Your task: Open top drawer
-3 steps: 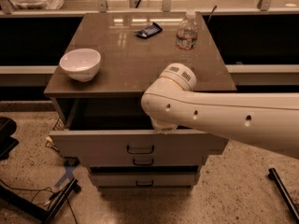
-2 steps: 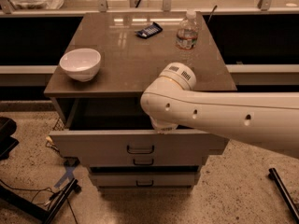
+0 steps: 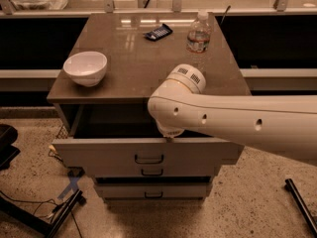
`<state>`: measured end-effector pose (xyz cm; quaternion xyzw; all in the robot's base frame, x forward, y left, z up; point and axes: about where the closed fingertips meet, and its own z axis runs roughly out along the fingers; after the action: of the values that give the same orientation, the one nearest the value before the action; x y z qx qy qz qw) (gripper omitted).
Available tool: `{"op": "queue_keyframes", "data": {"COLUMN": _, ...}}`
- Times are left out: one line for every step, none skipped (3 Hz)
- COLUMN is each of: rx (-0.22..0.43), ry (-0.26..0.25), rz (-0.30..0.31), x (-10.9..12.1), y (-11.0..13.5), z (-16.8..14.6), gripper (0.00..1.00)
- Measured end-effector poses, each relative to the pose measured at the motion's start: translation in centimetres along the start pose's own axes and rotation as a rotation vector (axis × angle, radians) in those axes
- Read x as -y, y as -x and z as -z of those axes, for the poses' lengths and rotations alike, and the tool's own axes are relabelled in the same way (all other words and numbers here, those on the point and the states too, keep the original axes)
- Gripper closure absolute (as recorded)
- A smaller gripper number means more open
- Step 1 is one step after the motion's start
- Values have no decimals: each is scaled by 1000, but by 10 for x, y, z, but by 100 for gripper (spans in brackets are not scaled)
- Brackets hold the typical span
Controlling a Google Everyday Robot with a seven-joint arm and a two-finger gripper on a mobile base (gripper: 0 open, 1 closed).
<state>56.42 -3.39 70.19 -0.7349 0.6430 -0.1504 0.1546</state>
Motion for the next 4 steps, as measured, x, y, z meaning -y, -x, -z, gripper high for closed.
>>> {"op": "queue_keyframes", "data": {"rx": 35, "ry": -3, "rz": -13, "x": 6, "y": -4, "z": -13, "gripper": 100}}
{"op": "queue_keyframes", "data": {"rx": 87, "ry": -20, "rz": -31, "x": 18, "y": -9, "z": -29, "gripper": 100}}
{"op": "queue_keyframes", "data": {"rx": 87, "ry": -20, "rz": -31, "x": 18, "y": -9, "z": -29, "gripper": 100}}
{"op": "queue_keyframes", "data": {"rx": 45, "ry": 29, "rz": -56, "x": -7, "y": -14, "z": -32, "gripper": 100}}
